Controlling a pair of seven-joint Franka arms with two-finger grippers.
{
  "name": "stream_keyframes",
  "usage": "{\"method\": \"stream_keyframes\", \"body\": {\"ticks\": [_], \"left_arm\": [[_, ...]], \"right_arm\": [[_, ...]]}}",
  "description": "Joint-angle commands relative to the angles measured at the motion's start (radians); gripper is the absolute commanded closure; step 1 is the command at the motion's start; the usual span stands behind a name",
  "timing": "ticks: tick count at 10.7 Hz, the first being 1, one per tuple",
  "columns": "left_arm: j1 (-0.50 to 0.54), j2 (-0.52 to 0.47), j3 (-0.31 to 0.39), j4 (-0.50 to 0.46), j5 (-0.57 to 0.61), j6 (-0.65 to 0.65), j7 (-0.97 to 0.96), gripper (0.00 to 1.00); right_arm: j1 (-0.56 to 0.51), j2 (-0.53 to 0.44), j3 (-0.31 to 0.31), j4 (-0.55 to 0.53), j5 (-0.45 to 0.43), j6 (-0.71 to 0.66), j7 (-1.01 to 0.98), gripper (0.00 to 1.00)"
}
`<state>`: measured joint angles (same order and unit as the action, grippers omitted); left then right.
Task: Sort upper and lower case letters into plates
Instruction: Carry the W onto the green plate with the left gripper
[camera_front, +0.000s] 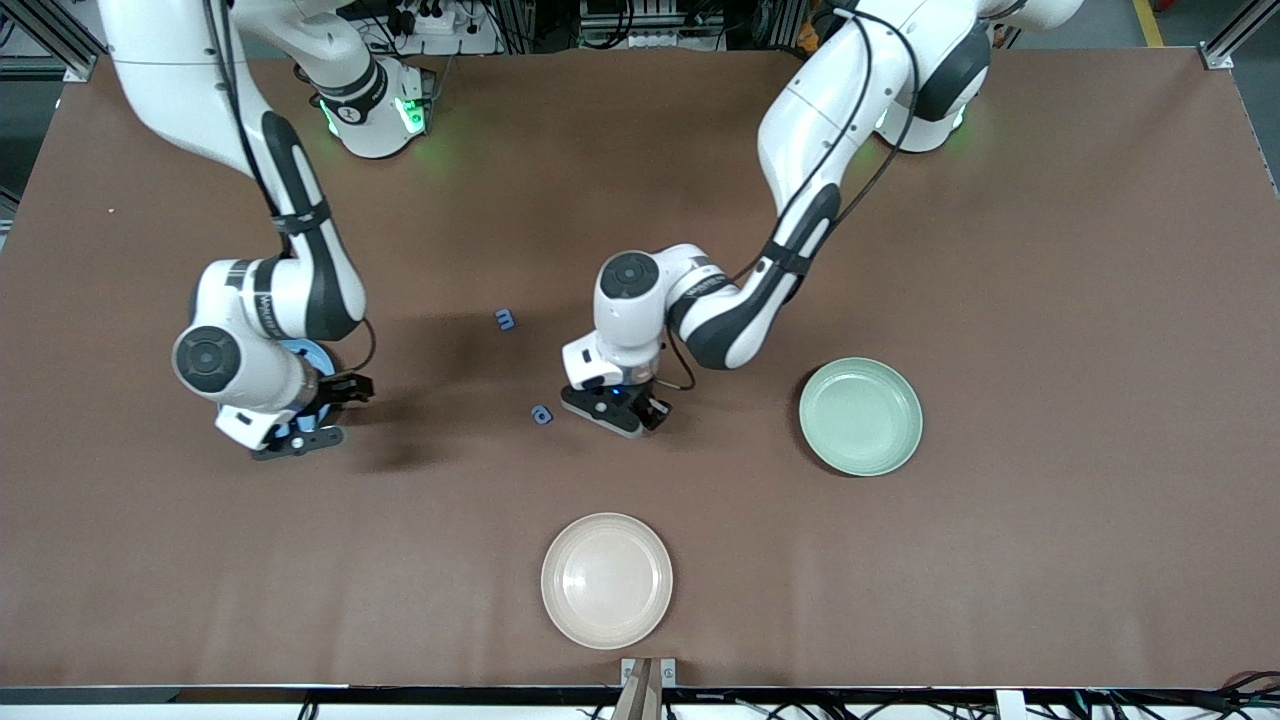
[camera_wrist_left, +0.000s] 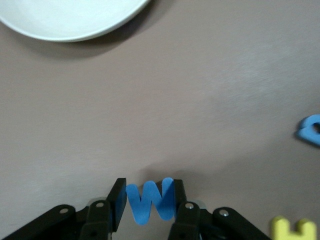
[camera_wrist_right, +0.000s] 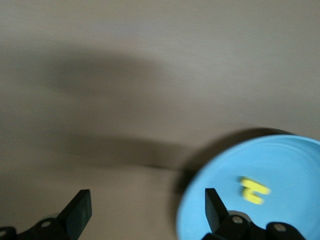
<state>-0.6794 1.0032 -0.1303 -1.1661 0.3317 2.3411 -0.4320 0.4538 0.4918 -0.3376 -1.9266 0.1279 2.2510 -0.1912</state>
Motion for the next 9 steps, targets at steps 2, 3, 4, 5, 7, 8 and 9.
{"method": "stream_keyframes", "body": {"ticks": [2, 3, 4, 5, 7, 8, 9], "left_arm": [[0.056, -0.109, -0.006, -0.032, -0.056, -0.194, 0.215, 0.69], [0.107, -0.144, -0.002, -0.037, -0.077, -0.257, 0.333, 0.69], [0.135, -0.168, 0.008, -0.047, -0.103, -0.313, 0.461, 0.67], [0.179, -0.188, 0.014, -0.056, -0.108, -0.368, 0.566, 0.64], [0.260, -0.256, 0.018, -0.156, -0.102, -0.394, 0.724, 0.63], [0.317, -0.291, 0.037, -0.225, -0.108, -0.379, 0.827, 0.63], [0.355, -0.311, 0.038, -0.268, -0.108, -0.372, 0.895, 0.59]], "right_arm": [[0.141, -0.044, -0.003, -0.018, 0.067, -0.011, 0.026, 0.00], [0.188, -0.055, -0.004, -0.032, 0.105, -0.008, 0.027, 0.00], [0.242, -0.070, -0.006, -0.063, 0.114, 0.011, 0.062, 0.00], [0.284, -0.096, -0.006, -0.101, 0.114, 0.045, 0.114, 0.00], [0.328, -0.128, -0.004, -0.167, 0.125, 0.103, 0.177, 0.00], [0.345, -0.131, -0.003, -0.236, 0.131, 0.195, 0.177, 0.00], [0.402, -0.142, -0.004, -0.289, 0.131, 0.272, 0.173, 0.00]]}}
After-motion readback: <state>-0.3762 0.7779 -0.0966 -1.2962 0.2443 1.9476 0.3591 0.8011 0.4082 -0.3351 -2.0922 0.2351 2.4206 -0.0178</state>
